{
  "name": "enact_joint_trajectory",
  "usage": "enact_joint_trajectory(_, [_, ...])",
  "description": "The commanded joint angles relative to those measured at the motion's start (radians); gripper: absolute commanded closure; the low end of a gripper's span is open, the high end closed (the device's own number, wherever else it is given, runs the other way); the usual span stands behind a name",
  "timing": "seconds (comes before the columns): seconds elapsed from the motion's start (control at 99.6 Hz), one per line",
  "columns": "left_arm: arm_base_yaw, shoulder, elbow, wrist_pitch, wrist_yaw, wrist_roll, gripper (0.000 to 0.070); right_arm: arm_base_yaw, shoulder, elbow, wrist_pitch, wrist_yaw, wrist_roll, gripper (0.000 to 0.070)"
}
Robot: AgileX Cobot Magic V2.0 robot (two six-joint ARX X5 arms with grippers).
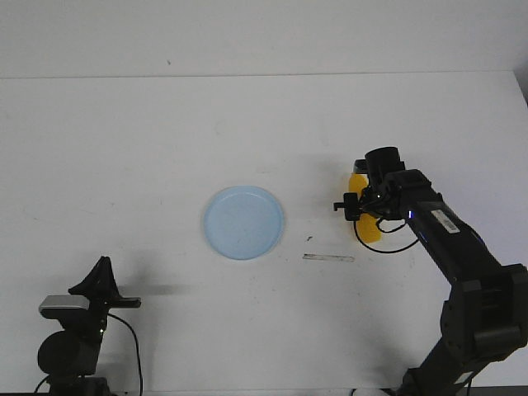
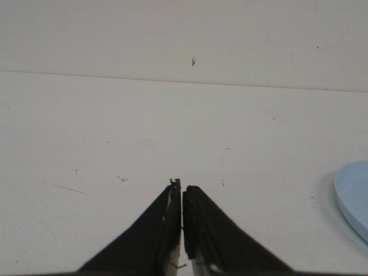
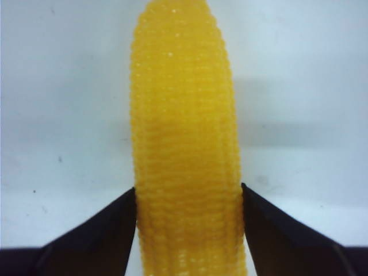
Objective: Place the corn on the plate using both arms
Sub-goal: 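Carry the corn with the right gripper over the blue plate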
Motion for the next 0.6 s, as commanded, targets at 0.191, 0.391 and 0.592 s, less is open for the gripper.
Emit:
enact_joint_trajectory(0.191, [0.0,-0.001,-0.021,0.014,0.001,0.002,0.0699,0.012,-0.026,0.04,-0.001,-0.005,0.01,0.0366])
enact_joint_trajectory(0.391, [0.0,-0.001,-0.021,0.014,0.001,0.002,0.0699,0.077,-0.066,0.115,0.013,-0.232,0.022,0.0366])
enact_joint_trajectory(0.592, [0.0,-0.001,-0.021,0.014,0.002,0.002,0.0699,0.199,-0.051,0.121,0.147,-0.454,0.101,0.0366])
